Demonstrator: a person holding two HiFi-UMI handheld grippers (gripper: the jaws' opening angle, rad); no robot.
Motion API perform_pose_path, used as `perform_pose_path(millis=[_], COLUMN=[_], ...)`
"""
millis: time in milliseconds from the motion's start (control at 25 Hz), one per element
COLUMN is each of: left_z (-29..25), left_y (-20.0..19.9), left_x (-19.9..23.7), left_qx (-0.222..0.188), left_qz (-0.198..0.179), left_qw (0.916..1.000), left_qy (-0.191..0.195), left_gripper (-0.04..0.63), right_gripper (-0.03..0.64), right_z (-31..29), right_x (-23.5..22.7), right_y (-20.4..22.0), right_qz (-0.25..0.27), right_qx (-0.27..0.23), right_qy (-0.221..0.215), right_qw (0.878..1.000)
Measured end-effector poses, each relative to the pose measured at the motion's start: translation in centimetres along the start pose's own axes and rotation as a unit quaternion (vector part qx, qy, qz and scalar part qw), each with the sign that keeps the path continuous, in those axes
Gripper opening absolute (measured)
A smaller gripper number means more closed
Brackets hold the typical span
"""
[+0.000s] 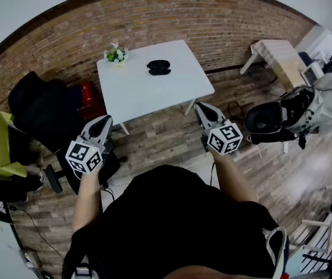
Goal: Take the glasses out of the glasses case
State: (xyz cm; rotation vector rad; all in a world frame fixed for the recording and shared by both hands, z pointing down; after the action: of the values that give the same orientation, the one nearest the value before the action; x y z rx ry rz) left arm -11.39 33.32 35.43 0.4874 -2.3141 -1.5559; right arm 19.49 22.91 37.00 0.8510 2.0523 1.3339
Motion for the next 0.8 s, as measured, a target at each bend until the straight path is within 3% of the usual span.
perform_pose_path(millis=[800], left_z=[-1.2], left_y=[0.8], left_x=[0.0], left_qx=[0.023], left_qz=[0.000], left_qw=[0.9996], left_qy=[0.017], left_gripper=[0.011], right_gripper=[0.015], right_z=[-0.2], right_x=[-1.6], right_y=[0.5], right_qz=[-0.045], right_qx=[-0.011], right_qy=[0.004], right_qw=[0.999])
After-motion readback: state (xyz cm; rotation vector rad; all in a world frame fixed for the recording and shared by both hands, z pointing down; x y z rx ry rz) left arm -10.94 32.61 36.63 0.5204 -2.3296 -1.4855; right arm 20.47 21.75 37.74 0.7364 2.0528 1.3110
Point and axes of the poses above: the fingertips, and each gripper's own axes: z backward along the fingers, x to its left, y out of its underside, the point moved 2 cm from there along z, backward along the fingers, and after that the axes turned 15 degrees about x, right-handed, at the moved point
